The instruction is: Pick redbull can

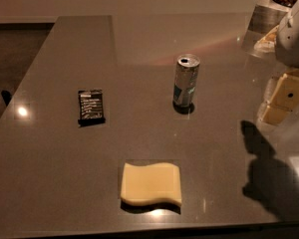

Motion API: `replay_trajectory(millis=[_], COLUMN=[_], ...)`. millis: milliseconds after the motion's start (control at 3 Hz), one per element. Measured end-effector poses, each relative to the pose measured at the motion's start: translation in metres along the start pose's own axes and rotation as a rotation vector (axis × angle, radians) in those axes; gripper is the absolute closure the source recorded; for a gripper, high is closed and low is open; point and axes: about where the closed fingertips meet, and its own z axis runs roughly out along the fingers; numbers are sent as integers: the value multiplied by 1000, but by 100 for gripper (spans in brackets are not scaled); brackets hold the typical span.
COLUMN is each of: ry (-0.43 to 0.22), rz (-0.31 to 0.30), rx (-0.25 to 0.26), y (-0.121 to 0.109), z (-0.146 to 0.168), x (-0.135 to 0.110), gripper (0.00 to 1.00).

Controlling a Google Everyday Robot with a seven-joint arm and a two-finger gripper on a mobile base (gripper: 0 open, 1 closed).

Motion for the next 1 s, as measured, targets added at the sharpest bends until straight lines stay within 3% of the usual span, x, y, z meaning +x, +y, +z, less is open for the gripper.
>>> replay_trajectory(millis=[333, 1000], ry=[-9, -144], rz=[5, 70], rx=[6, -36], y=[-5, -32], z=[3, 34], x=[-5, -41], gripper=[0, 0])
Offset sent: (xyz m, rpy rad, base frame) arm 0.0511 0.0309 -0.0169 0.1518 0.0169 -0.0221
